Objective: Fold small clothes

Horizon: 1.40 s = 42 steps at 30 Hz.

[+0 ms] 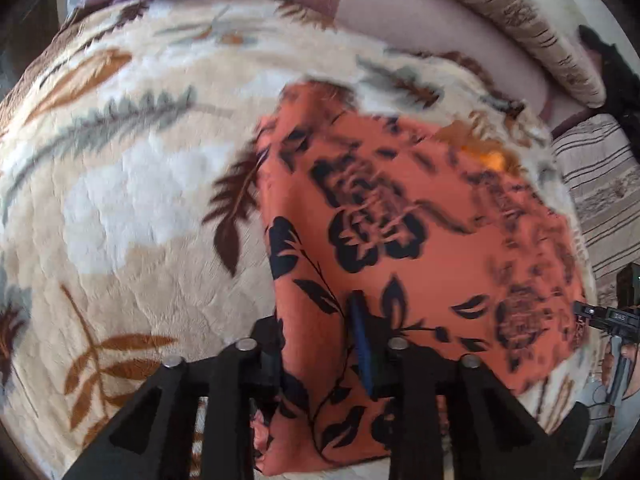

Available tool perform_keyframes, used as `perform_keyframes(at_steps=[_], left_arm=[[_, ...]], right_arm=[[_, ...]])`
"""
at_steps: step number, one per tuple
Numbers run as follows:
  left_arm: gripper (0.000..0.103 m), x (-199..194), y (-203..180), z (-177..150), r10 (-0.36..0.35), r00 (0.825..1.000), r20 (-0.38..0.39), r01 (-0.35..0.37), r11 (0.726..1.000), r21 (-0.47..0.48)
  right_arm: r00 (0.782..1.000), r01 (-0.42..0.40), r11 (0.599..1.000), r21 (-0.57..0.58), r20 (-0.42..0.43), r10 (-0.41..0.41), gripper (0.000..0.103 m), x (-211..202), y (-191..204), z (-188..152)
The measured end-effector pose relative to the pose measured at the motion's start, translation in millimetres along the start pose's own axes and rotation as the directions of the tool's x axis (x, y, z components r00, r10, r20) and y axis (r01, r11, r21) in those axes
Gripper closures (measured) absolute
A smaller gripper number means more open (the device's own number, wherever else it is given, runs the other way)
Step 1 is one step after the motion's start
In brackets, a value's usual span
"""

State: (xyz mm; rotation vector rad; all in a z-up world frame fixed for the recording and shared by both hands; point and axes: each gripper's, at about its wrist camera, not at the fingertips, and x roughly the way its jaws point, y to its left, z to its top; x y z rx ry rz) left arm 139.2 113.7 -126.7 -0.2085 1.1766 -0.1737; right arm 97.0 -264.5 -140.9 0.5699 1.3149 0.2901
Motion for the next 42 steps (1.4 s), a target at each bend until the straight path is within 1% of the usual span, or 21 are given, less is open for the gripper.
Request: perform_keyframes(at_steps=[2, 3, 4, 7, 9, 12, 13, 14, 15, 17, 19, 21, 24, 27, 29, 35, 36, 37, 38, 40, 42], left_arm=[[0.06, -11, 0, 4, -0.019, 0.999, 0.047, 0.019, 1.0, 0.002], [0.054, -17, -1, 10, -0.001, 0.999, 0.051, 0.002, 1.0, -0.004], [0.053, -25, -2, 17, -0.002, 0.997, 0.081, 0.002, 1.0, 0.002], [0.047, -35, -2, 45, 0.01, 0.988, 0.156, -0.013, 1.0, 0.022], [0.047, -24, -3, 61, -0.007, 0.99, 0.14, 0.005, 1.0, 0.011], [0.047, 6, -11, 80, 0.028, 0.996, 0.085, -0.028, 1.0, 0.004], [0.048, 14, -14, 84, 0.043, 0.997, 0.071, -0.044, 0.999, 0.014], [0.053, 18, -17, 88, 0.062, 0.995, 0.075, -0.064, 0.998, 0.022], [0.086, 20, -21, 91, 0.094, 0.992, 0.079, -0.097, 0.995, 0.037], [0.096, 9, -27, 95, 0.1, 0.989, 0.107, -0.107, 0.992, 0.061], [0.097, -13, -34, 94, 0.097, 0.978, 0.182, -0.116, 0.988, 0.098], [0.097, -31, -38, 91, 0.075, 0.966, 0.249, -0.11, 0.985, 0.13], [0.097, -23, -37, 95, 0.078, 0.959, 0.271, -0.123, 0.981, 0.15], [0.095, 31, -23, 99, 0.14, 0.979, 0.147, -0.16, 0.977, 0.139], [0.093, 37, -20, 97, 0.136, 0.975, 0.176, -0.159, 0.979, 0.125], [0.093, 10, -23, 100, 0.106, 0.971, 0.216, -0.134, 0.983, 0.124], [0.092, 23, -22, 101, 0.142, 0.974, 0.174, -0.166, 0.978, 0.13], [0.092, 39, -19, 101, 0.158, 0.98, 0.119, -0.173, 0.976, 0.131], [0.091, 40, -17, 101, 0.148, 0.979, 0.142, -0.165, 0.979, 0.12], [0.091, 33, -19, 104, 0.145, 0.979, 0.143, -0.158, 0.983, 0.091], [0.091, 24, -17, 105, 0.133, 0.977, 0.166, -0.145, 0.988, 0.062]], right_arm=[[0.992, -0.107, 0.993, 0.051, 0.076, 0.103, 0.047, -11, -12, -3], [0.988, -0.12, 0.99, 0.07, 0.103, 0.112, 0.044, -20, -13, -1], [0.982, -0.119, 0.991, 0.06, 0.152, 0.109, 0.036, -31, -12, 3], [0.971, -0.096, 0.994, 0.046, 0.224, 0.083, 0.032, -45, -10, 27], [0.968, -0.079, 0.995, 0.055, 0.244, 0.063, 0.032, -40, -10, 46], [0.966, 0.03, 0.999, 0.031, 0.255, -0.037, 0.032, -19, 0, 76], [0.967, 0.052, 0.998, 0.026, 0.247, -0.057, 0.036, -12, 6, 83], [0.967, 0.09, 0.996, -0.002, 0.238, -0.087, 0.063, -8, 11, 88], [0.959, 0.17, 0.985, -0.033, 0.238, -0.157, 0.08, -6, 19, 90], [0.931, 0.266, 0.958, -0.108, 0.284, -0.227, 0.089, -14, 37, 85], [0.894, 0.346, 0.923, -0.171, 0.358, -0.269, 0.092, -31, 56, 76], [0.87, 0.373, 0.908, -0.189, 0.413, -0.27, 0.095, -49, 64, 72], [0.846, 0.406, 0.9, -0.161, 0.438, -0.303, 0.095, -55, 57, 76], [0.885, 0.372, 0.922, -0.106, 0.34, -0.318, 0.095, -21, 28, 89], [0.901, 0.347, 0.935, -0.069, 0.301, -0.312, 0.095, -2, 13, 91], [0.891, 0.312, 0.948, -0.068, 0.367, -0.267, 0.095, -23, 19, 88], [0.898, 0.303, 0.951, -0.059, 0.353, -0.264, 0.095, -20, 16, 90], [0.917, 0.287, 0.956, -0.052, 0.304, -0.259, 0.094, -9, 10, 94], [0.939, 0.257, 0.966, -0.039, 0.246, -0.24, 0.092, 2, 3, 98], [0.947, 0.18, 0.983, 0.024, 0.265, -0.18, 0.09, -5, -8, 99], [0.95, 0.146, 0.985, 0.087, 0.265, -0.164, 0.078, -16, -14, 98]])
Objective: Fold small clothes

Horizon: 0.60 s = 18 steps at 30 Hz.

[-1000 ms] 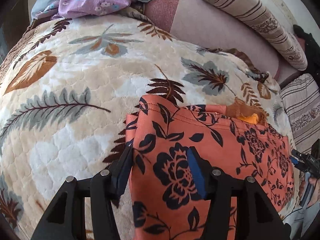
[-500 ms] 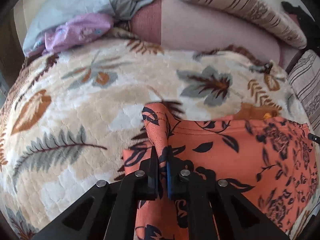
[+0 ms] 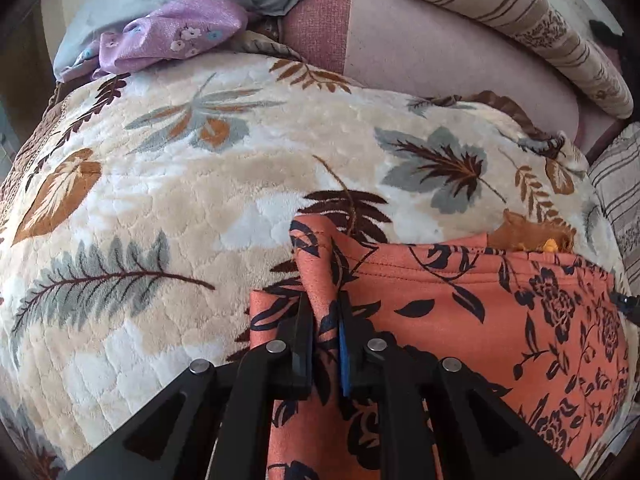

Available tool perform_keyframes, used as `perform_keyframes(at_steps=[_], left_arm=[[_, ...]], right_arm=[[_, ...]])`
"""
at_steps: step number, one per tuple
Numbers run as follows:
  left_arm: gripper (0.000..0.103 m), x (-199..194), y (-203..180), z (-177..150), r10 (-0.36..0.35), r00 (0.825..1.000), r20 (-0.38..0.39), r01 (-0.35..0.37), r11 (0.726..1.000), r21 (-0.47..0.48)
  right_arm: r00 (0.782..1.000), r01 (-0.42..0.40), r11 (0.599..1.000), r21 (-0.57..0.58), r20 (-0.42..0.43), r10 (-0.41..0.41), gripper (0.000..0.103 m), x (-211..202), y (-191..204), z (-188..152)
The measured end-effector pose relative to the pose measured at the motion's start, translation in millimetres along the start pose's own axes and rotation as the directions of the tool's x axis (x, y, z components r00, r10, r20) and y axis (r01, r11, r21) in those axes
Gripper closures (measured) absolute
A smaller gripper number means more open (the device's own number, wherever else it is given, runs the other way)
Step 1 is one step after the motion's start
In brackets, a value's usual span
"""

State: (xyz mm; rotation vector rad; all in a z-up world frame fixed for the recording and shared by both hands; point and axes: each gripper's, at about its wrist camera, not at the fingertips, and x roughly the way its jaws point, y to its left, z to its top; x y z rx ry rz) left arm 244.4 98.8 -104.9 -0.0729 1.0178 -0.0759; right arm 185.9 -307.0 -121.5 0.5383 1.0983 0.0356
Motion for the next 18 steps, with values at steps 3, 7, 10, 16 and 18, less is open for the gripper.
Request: perform_keyframes(at_steps=[3, 7, 10, 16, 18], left_arm=[[0.07, -1, 8, -4, 0.057, 0.998, -0.01, -0.057, 0.998, 0.005], [0.052, -6, 36, -9, 0.072, 0.997, -0.041, -0.076, 0.99, -0.118], [0.053, -34, 31, -18, 0.112, 0.994, 0.016, -0.11, 0.989, -0.096], [0.054, -65, -3, -67, 0.118, 0.992, 0.039, -0.121, 0.989, 0.088], [0.078, -41, 6, -82, 0.123, 0.989, -0.077, -0.117, 0.99, 0.079]], right_arm=[[0.997, -0.013, 1.0, 0.02, 0.08, 0.012, 0.021, -26, -5, -5], [0.987, -0.084, 0.996, 0.035, 0.14, 0.078, 0.017, -63, 1, -24], [0.969, -0.206, 0.979, -0.014, 0.136, 0.206, 0.017, -86, 23, -50], [0.922, -0.385, 0.921, -0.056, -0.066, 0.381, 0.016, -58, 58, -110], [0.943, -0.31, 0.95, 0.02, -0.118, 0.31, 0.016, -29, 45, -121]])
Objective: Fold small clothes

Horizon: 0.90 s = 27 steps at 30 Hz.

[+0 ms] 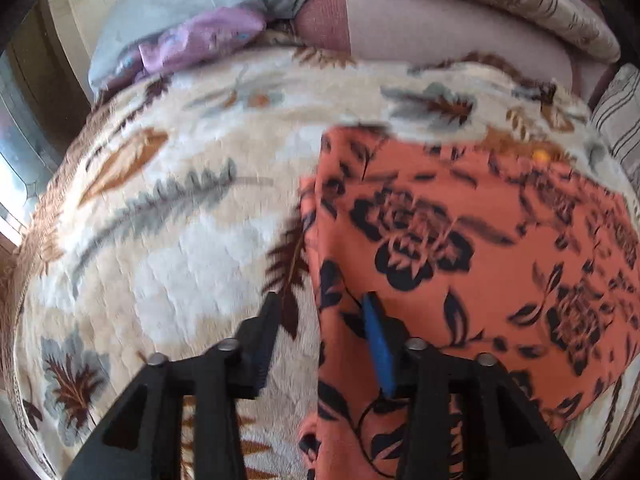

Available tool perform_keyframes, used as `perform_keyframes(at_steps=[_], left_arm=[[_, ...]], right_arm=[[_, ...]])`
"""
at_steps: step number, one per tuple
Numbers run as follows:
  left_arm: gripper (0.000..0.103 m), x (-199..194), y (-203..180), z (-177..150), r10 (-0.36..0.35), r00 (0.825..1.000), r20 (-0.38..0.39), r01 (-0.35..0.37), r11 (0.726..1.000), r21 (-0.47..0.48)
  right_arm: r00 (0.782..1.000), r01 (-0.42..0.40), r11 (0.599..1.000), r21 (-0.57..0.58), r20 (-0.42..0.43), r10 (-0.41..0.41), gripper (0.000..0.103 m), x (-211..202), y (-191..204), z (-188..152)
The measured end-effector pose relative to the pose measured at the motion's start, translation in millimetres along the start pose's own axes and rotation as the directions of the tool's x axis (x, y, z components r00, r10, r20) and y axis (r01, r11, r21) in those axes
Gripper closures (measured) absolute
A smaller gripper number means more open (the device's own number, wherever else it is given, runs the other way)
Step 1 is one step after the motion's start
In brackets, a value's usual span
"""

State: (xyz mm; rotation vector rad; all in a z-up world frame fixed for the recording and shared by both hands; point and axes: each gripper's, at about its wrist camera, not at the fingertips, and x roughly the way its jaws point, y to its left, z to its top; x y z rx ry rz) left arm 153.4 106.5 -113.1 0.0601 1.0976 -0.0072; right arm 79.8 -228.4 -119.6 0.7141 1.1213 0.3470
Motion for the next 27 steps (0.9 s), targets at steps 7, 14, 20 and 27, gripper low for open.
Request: perform_keyframes(at_steps=[7, 14, 20, 27], left_arm=[[0.065, -48, 18, -27, -0.091, 0.994, 0.063, 0.098, 0.987, -0.128], [0.085, -54, 18, -54, -0.069, 0.997, 0.03, 0.073, 0.984, -0.165], [0.061, -84, -6, -63, -0.037, 0.993, 0.112, 0.048, 0.994, -0.096], [0.059, -74, -74, -56, -0.102, 0.985, 0.137, 0.099, 0.995, 0.032]], right_arm=[[0.991, -0.058, 0.998, -0.004, 0.12, 0.058, 0.017, -39, 18, -20], [0.99, -0.1, 0.977, 0.19, 0.121, 0.078, 0.018, -47, -31, -48], [0.984, -0.105, 0.948, 0.3, 0.172, 0.055, 0.016, -76, -58, -73], [0.967, -0.195, 0.9, 0.391, 0.232, 0.109, 0.015, -53, -66, -78]])
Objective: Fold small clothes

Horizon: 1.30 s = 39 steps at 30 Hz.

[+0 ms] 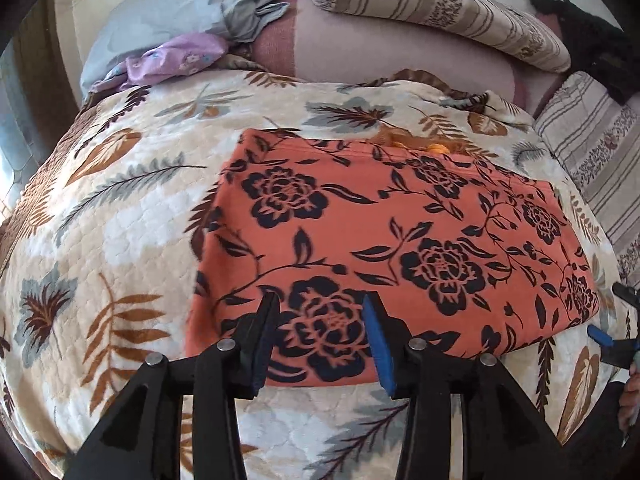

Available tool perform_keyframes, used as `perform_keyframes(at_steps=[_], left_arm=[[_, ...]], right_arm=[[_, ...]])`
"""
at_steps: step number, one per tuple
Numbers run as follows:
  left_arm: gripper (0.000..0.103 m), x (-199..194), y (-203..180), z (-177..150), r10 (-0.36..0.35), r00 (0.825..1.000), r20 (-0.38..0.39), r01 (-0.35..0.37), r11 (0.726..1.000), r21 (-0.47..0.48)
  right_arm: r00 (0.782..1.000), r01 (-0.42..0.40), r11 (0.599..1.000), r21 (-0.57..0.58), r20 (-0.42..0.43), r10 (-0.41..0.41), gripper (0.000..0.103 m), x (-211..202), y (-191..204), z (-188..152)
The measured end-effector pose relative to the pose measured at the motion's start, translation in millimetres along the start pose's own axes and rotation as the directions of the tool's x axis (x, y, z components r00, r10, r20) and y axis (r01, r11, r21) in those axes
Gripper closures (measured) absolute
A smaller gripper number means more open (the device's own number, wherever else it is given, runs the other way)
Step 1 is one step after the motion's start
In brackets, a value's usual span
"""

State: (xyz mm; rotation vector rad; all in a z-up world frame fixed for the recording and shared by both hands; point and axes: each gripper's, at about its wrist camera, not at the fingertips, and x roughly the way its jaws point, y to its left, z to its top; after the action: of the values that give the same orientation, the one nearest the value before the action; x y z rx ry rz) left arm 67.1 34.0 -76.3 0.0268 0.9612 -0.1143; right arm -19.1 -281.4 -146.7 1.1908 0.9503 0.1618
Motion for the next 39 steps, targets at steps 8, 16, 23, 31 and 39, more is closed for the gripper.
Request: perform_keyframes(at_steps=[8, 16, 23, 31, 39], left_arm=[[0.059, 38, -21, -4, 0.101, 0.99, -0.102, -0.095, 0.993, 0.066], [0.058, 41, -16, -8, 0.103, 0.99, -0.101, -0.095, 0.992, 0.086], [0.058, 42, -15, -9, 0.099, 0.991, -0.089, -0.093, 0.993, 0.069], [0.058, 41, -13, -9, 0.074, 0.993, -0.087, -0.07, 0.996, 0.055], [0.057, 41, -13, -13, 0.068, 0.995, -0.067, -0.063, 0.996, 0.067]], right_arm=[[0.981, 0.192, 0.947, -0.256, 0.083, -0.177, 0.094, 8, 49, -1], [0.993, 0.108, 0.982, -0.154, -0.03, -0.114, 0.079, 9, -4, 13], [0.996, 0.062, 0.975, -0.215, 0.074, -0.047, 0.003, 0, 31, 79], [0.985, 0.121, 0.948, -0.294, -0.086, -0.152, 0.012, 113, 72, 156], [0.935, 0.334, 0.879, -0.342, 0.004, -0.353, 0.081, 121, 74, 161]])
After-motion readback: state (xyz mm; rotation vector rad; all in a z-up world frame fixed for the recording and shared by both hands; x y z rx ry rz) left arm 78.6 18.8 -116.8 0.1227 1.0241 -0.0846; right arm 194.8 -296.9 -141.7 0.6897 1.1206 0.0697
